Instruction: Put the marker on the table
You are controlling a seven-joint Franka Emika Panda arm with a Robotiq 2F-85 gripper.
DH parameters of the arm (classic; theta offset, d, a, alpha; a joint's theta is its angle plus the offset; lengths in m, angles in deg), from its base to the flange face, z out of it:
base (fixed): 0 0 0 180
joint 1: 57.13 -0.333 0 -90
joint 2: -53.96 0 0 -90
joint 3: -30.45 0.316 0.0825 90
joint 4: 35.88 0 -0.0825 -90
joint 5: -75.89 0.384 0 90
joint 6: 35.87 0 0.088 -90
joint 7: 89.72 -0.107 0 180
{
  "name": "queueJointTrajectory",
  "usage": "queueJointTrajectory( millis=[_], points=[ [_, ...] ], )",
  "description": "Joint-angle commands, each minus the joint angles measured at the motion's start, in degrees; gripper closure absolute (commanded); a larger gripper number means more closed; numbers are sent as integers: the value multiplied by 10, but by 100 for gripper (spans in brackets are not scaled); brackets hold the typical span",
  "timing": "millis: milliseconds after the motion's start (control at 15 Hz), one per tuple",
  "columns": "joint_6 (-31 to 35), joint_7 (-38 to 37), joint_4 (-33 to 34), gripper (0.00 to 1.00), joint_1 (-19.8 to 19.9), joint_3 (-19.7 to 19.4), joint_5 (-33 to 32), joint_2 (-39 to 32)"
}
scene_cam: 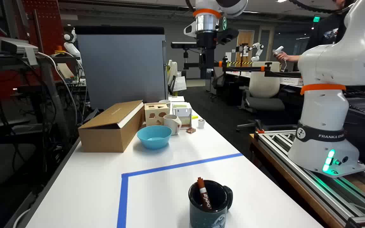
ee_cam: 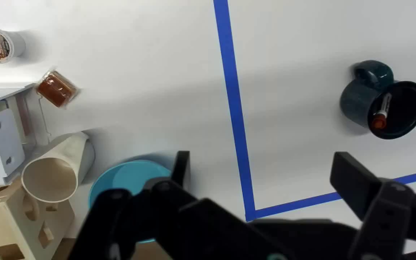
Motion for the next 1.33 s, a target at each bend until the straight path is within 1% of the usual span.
queueJointTrajectory(
  millis=[0,600,667,733,867,1067,1200,1267],
  points=[
    [-1,5,1,0,11,10,6,-2],
    [-1,5,1,0,11,10,6,-2],
    [7,-1,-11,0,11,19,-3,-1],
    [45,-41,-38,0,17,42,-19,2],
    [88,-82,-77,0,12,72,-16,2],
    [154,-174,-129,0,-2,129,-2,-9],
    [185,-228,-154,0,-15,164,8,-20],
    [189,-260,-130,0,-25,180,20,-51]
  ],
)
